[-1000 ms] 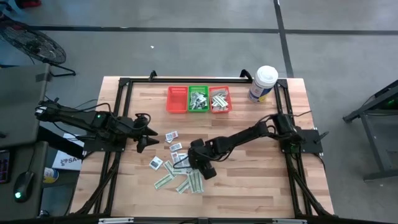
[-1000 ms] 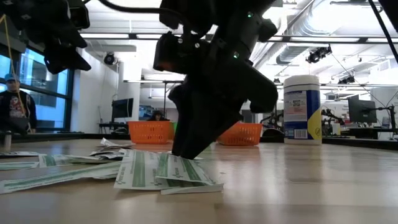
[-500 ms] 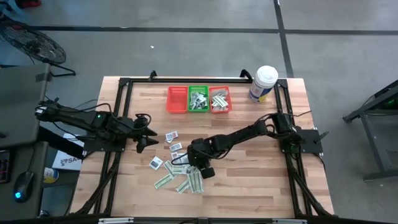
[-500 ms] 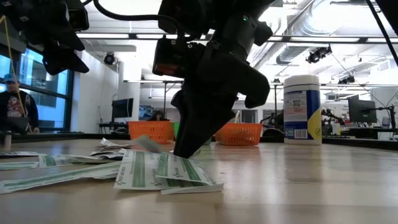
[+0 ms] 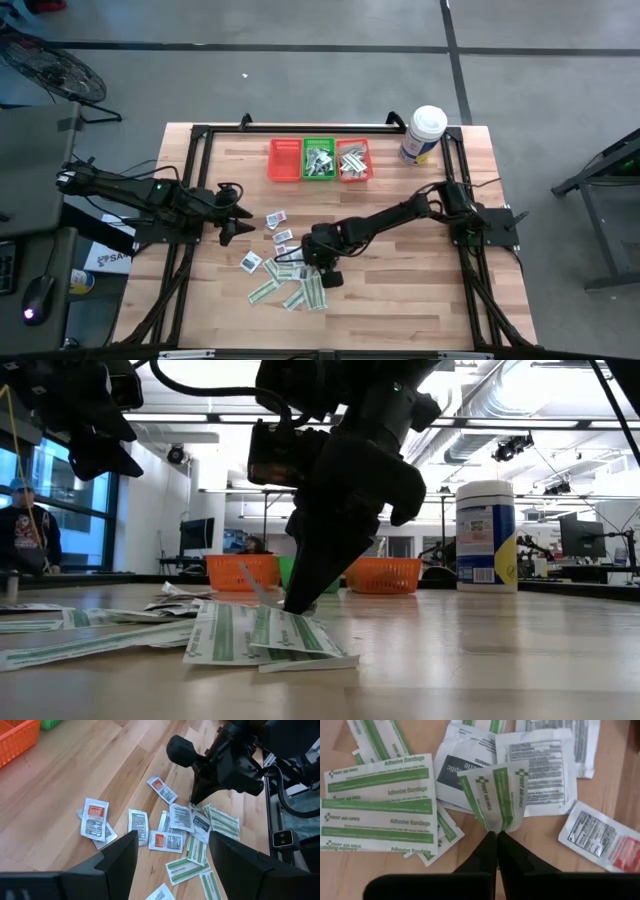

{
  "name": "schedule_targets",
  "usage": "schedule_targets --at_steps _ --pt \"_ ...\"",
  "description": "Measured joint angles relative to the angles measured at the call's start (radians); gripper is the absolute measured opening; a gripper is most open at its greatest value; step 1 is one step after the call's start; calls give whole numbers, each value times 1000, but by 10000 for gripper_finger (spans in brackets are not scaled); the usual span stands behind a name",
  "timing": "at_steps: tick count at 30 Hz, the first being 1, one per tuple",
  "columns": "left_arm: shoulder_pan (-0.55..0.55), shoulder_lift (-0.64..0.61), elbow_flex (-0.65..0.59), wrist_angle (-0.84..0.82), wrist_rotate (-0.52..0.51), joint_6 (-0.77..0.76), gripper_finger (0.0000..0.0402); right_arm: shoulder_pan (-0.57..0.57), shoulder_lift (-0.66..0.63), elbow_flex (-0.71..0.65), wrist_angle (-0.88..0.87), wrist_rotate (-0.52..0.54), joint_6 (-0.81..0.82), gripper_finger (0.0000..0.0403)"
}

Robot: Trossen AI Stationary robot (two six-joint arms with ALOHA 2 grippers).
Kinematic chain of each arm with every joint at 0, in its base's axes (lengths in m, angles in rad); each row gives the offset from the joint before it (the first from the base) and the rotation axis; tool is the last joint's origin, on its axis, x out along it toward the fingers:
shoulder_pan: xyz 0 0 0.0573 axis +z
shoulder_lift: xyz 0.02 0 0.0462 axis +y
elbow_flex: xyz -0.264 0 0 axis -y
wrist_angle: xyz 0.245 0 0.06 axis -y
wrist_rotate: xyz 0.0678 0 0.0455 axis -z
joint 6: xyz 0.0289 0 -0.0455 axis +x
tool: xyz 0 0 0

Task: Pick & Place First Aid Supplies
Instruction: Put the bandage pack into the right orange bin

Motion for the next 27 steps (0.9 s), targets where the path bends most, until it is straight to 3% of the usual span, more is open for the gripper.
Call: schedule_targets --at_steps 15,22,27 --pt "0 0 0 1 -1 4 240 -46 -266 -7 -259 279 293 0" --pt "0 0 0 8 -7 10 240 -161 -382 -5 -369 410 370 0" --pt "0 0 0 8 -22 9 240 -294 -402 -3 -401 407 356 0"
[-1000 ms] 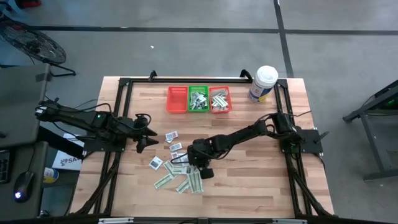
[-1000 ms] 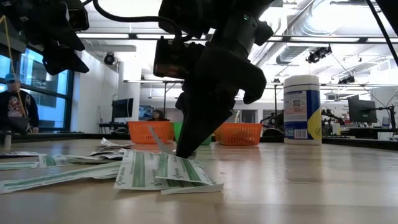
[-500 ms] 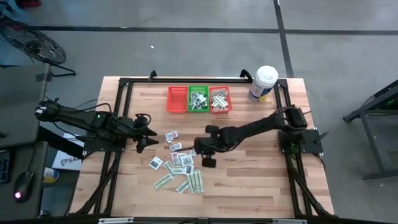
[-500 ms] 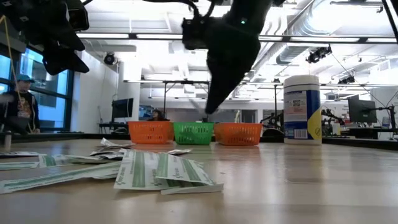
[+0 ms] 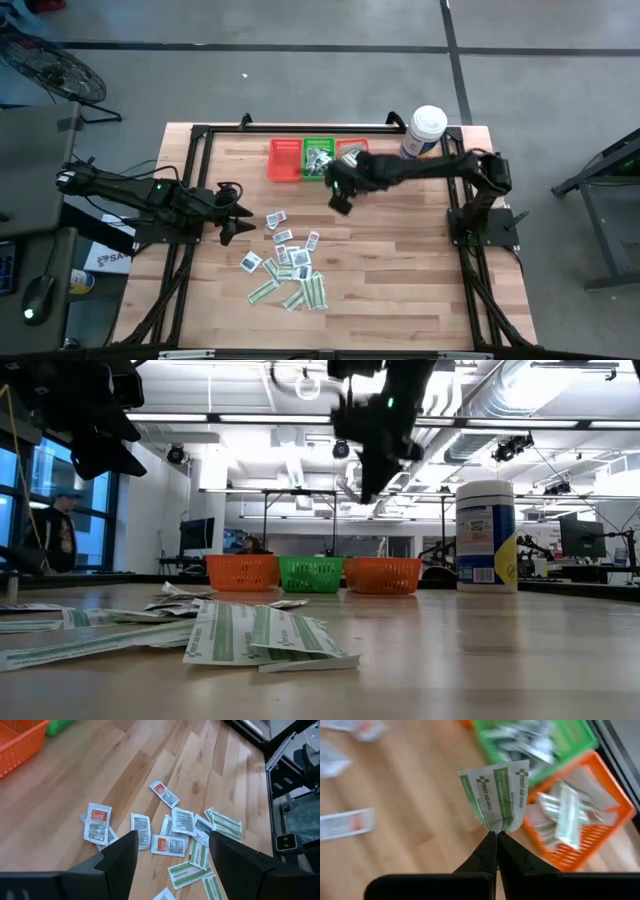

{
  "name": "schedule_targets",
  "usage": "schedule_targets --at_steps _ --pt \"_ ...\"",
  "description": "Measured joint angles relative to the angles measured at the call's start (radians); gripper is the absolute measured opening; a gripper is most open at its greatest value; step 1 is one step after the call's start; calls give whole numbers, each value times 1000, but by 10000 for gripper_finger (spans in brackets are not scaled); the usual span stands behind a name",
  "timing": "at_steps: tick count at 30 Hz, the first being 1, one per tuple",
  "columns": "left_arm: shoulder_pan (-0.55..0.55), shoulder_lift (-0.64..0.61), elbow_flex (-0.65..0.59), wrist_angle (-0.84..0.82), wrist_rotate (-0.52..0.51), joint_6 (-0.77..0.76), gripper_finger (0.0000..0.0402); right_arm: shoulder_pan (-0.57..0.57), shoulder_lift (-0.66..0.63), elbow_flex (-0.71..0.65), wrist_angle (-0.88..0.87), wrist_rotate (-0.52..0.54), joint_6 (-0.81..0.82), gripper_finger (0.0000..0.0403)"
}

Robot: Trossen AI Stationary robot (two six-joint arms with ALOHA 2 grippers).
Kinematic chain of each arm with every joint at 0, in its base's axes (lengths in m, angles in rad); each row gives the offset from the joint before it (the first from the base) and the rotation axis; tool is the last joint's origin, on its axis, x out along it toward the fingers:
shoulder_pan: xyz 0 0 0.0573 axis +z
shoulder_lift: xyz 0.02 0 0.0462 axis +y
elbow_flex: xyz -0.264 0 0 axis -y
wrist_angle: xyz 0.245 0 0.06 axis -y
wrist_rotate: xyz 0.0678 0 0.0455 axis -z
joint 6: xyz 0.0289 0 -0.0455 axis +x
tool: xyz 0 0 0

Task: Pick & Place First Aid Supplies
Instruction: Put the bandage pack into the right orange bin

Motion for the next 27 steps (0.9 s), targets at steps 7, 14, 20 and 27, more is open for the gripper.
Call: schedule_targets --at_steps 7,14,20,27 --pt "0 0 0 0 -1 -38 240 -214 3 0 -2 -127 136 0" --pt "0 0 0 0 -31 -77 240 -388 3 0 48 -323 185 0" --pt "0 0 0 0 -55 -93 240 -450 16 0 51 -376 133 0" --pt "0 0 0 0 -87 -114 240 -446 73 1 61 -364 95 0"
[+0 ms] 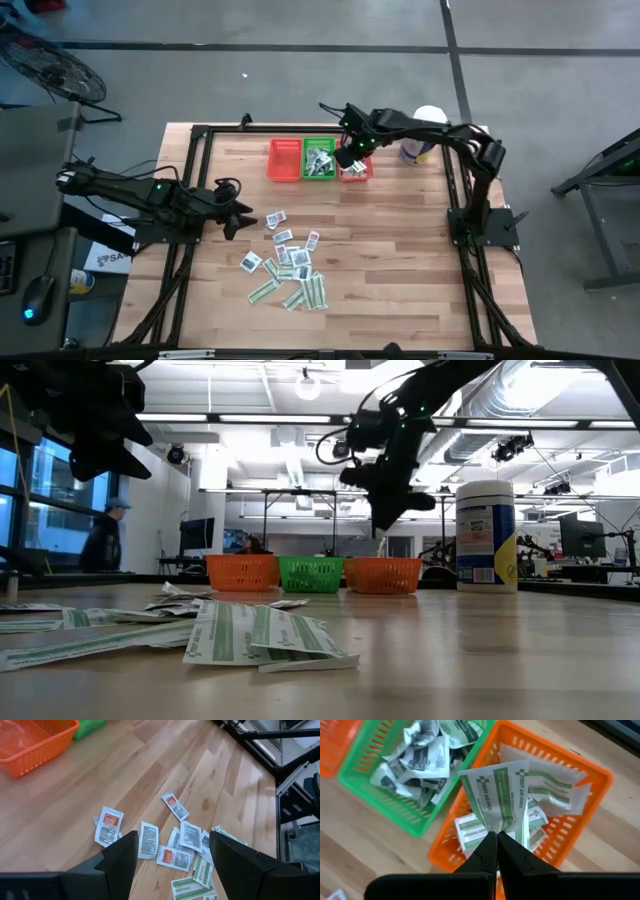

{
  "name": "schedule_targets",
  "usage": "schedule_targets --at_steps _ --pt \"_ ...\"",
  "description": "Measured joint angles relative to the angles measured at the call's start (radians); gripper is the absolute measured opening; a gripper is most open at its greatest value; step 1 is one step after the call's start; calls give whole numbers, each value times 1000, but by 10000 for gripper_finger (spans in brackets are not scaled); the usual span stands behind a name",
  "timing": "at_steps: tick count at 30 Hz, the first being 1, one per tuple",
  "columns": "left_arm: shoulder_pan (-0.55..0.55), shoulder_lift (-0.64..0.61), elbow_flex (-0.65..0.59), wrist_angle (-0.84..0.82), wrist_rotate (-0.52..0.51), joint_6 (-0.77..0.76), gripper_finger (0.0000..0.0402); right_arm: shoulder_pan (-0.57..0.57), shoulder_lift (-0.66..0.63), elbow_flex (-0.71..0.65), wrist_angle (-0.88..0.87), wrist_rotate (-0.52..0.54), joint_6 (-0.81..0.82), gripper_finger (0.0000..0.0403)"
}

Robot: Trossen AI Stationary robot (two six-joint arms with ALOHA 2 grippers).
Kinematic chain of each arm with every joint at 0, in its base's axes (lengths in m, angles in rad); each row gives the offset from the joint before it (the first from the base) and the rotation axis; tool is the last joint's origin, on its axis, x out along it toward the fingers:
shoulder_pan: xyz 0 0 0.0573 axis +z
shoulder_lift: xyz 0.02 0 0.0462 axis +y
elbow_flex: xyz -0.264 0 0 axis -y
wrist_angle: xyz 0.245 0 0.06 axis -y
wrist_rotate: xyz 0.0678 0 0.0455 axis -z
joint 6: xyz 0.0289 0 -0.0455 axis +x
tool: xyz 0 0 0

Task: Pick & Place First Aid Supplies
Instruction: Put the bandage pack into the right orange bin

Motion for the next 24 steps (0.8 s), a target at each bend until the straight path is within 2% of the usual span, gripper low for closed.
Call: schedule_targets --at_steps 14,24 --pt "0 0 0 1 -3 -4 240 2 93 2 23 -14 -12 0" --pt "0 0 0 1 -3 -3 240 4 96 2 8 -4 -27 0"
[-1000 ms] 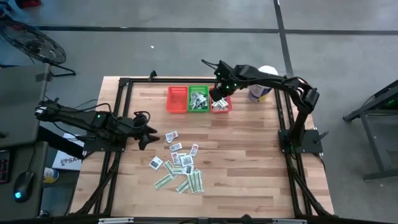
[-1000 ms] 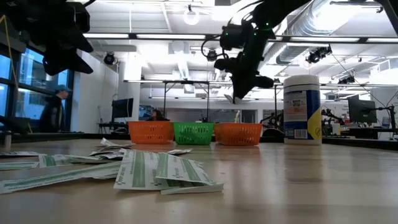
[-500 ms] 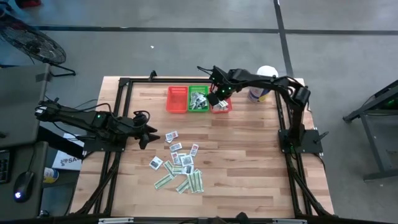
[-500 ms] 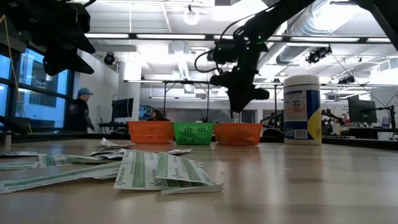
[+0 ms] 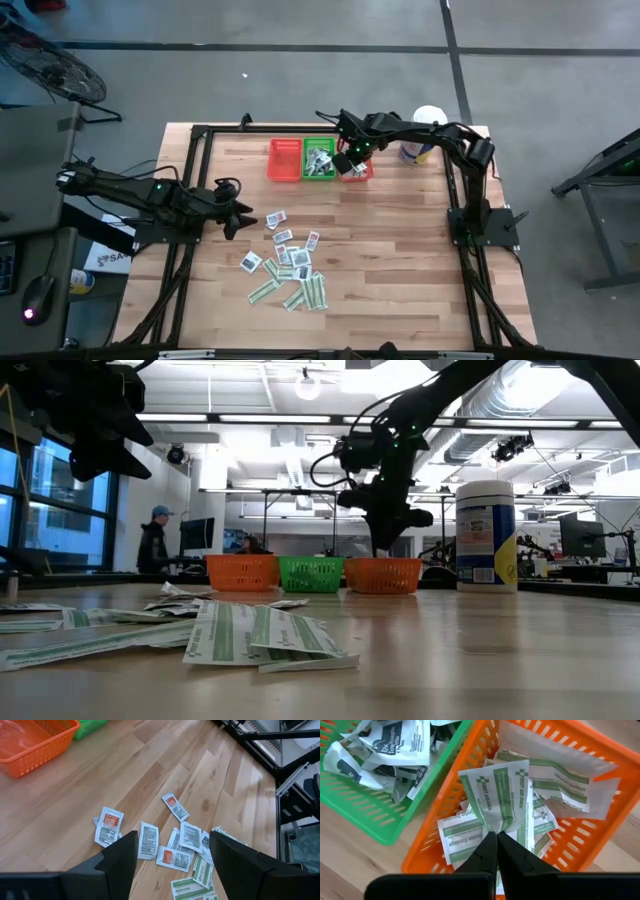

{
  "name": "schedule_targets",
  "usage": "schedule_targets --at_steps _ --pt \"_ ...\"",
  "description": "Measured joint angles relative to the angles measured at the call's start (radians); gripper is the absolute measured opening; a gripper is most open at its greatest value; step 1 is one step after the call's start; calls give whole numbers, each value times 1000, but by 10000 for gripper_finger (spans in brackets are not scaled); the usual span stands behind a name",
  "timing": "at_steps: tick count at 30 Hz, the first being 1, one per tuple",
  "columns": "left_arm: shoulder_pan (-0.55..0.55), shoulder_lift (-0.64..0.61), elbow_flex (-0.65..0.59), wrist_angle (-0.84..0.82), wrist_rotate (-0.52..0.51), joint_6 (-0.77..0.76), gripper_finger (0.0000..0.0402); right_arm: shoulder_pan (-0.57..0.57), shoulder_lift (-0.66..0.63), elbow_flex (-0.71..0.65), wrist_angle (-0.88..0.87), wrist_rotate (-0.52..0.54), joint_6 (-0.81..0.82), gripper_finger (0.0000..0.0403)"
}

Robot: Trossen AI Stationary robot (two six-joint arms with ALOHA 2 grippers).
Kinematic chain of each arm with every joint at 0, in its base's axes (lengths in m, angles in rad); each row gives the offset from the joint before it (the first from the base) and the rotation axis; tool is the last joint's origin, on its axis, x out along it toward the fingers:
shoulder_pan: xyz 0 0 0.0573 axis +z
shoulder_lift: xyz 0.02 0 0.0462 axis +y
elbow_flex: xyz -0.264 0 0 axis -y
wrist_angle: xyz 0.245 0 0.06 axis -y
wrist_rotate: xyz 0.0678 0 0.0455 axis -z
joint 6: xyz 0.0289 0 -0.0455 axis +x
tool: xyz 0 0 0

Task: Pick & Place First Aid Supplies
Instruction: Put the bandage pack into the right orange bin

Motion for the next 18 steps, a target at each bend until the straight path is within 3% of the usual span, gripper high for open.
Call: schedule_targets --at_steps 11,18 --pt "0 0 0 0 0 5 240 0 0 0 -35 -11 10 4" --pt "0 0 0 -1 6 7 240 0 0 0 -48 -10 42 70"
